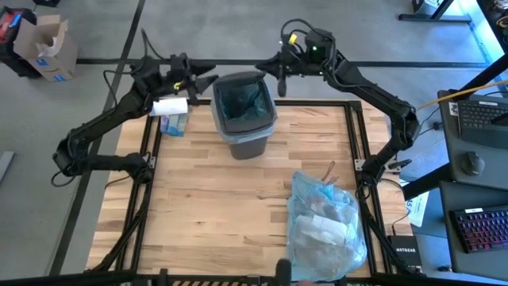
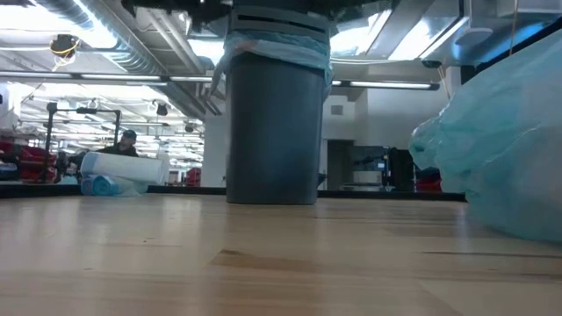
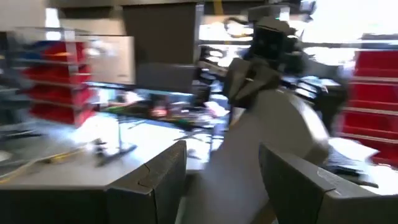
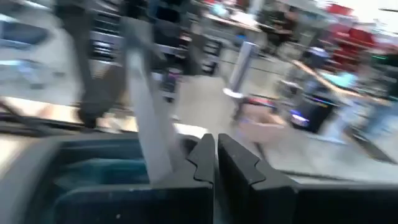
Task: Pick and place trash into bin
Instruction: Close the trash bin
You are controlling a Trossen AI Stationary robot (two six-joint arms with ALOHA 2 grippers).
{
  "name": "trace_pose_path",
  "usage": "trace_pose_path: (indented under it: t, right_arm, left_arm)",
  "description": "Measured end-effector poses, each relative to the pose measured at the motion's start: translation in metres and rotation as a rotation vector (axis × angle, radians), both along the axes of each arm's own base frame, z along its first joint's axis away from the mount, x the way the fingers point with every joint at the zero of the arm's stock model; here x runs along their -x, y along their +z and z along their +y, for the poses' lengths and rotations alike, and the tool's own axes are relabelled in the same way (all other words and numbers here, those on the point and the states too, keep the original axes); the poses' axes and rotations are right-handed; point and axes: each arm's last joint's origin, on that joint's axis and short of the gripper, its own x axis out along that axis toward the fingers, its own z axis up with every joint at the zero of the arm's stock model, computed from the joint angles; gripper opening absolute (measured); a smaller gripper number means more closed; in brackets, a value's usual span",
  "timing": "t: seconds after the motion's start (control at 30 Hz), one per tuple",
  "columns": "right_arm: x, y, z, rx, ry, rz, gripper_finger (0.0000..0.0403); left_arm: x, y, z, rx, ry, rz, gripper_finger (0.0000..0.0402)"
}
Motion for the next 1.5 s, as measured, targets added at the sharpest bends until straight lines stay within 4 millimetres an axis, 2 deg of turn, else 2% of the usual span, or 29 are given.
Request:
trace_pose_path:
  t: [0.13,0.23,0.37,0.53,0.8,1.1,1.3,1.5]
  right_arm:
    - [0.007,0.004,0.014,-0.053,0.175,0.02,0.0014]
    - [0.006,-0.003,0.024,-0.14,0.303,0.076,0.0014]
    - [0.008,-0.014,0.034,-0.267,0.388,0.172,0.0014]
    - [0.003,-0.031,0.047,-0.301,0.358,0.321,0.0014]
    - [-0.008,-0.04,0.065,-0.169,0.231,0.441,0.0014]
    - [-0.034,-0.065,0.061,-0.148,0.164,0.517,0.0014]
    - [-0.041,-0.067,0.052,-0.091,0.075,0.485,0.0014]
    - [-0.045,-0.064,0.034,-0.028,-0.045,0.409,0.0014]
  left_arm:
    - [-0.001,0.002,-0.008,0.022,-0.138,0.001,0.0194]
    - [-0.006,-0.005,-0.013,0.089,-0.222,0.049,0.0194]
    - [-0.012,-0.016,-0.019,0.155,-0.259,0.135,0.0194]
    - [-0.019,-0.032,-0.026,0.2,-0.299,0.258,0.0194]
    - [-0.027,-0.049,-0.024,0.178,-0.234,0.397,0.0194]
    - [-0.03,-0.057,-0.014,0.132,-0.093,0.462,0.0194]
    - [-0.025,-0.058,-0.005,0.128,-0.034,0.47,0.0194]
    - [-0.013,-0.058,0.01,0.128,0.061,0.468,0.0194]
